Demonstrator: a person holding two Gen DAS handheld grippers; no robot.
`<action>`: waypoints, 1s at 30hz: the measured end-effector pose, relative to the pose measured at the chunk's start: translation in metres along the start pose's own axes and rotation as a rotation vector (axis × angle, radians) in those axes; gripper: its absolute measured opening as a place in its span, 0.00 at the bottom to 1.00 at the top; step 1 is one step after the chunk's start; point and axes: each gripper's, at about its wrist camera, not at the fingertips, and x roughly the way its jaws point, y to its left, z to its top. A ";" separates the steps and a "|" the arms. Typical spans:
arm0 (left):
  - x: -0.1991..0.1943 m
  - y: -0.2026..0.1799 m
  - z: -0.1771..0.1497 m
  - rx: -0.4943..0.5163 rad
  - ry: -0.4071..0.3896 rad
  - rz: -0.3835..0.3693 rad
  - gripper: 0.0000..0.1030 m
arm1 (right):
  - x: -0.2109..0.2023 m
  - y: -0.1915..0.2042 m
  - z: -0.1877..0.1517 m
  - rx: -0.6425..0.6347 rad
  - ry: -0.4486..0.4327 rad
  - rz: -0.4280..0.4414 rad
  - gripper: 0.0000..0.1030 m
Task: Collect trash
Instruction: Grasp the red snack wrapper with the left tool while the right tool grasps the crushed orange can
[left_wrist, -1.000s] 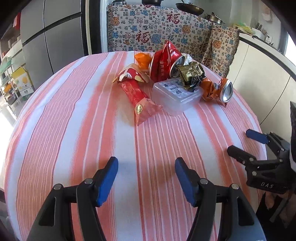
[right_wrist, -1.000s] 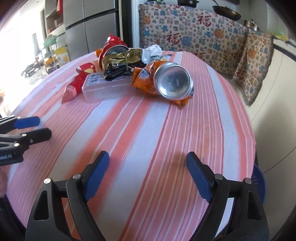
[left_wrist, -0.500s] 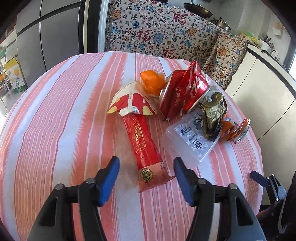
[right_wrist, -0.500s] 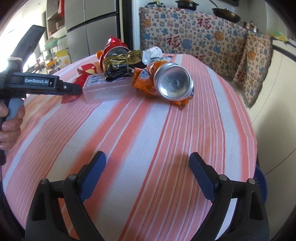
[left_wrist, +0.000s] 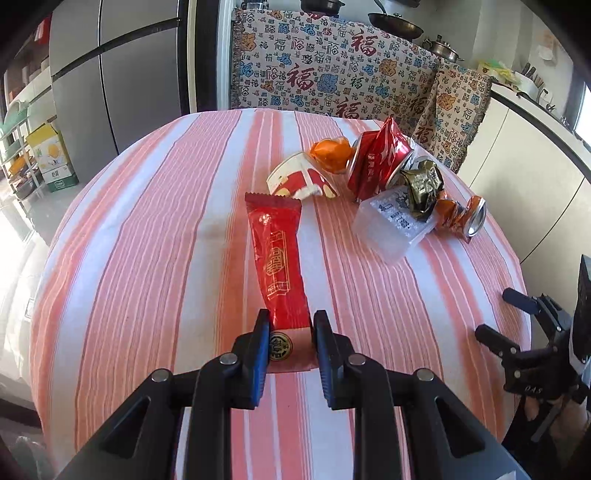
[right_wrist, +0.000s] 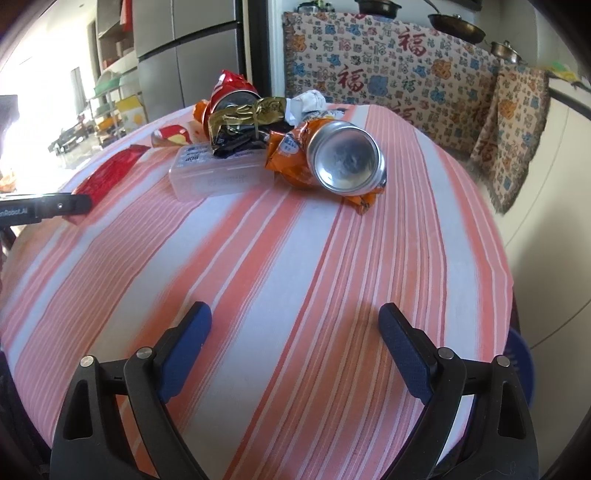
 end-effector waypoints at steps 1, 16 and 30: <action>0.000 -0.001 -0.002 0.014 0.000 0.004 0.26 | 0.000 -0.001 0.001 -0.002 -0.002 -0.004 0.90; 0.037 -0.007 -0.007 0.079 -0.034 0.058 0.68 | 0.023 -0.056 0.076 -0.145 -0.009 0.059 0.90; 0.036 -0.004 -0.011 0.079 -0.038 0.053 0.68 | -0.012 0.004 0.062 -0.238 0.101 0.428 0.63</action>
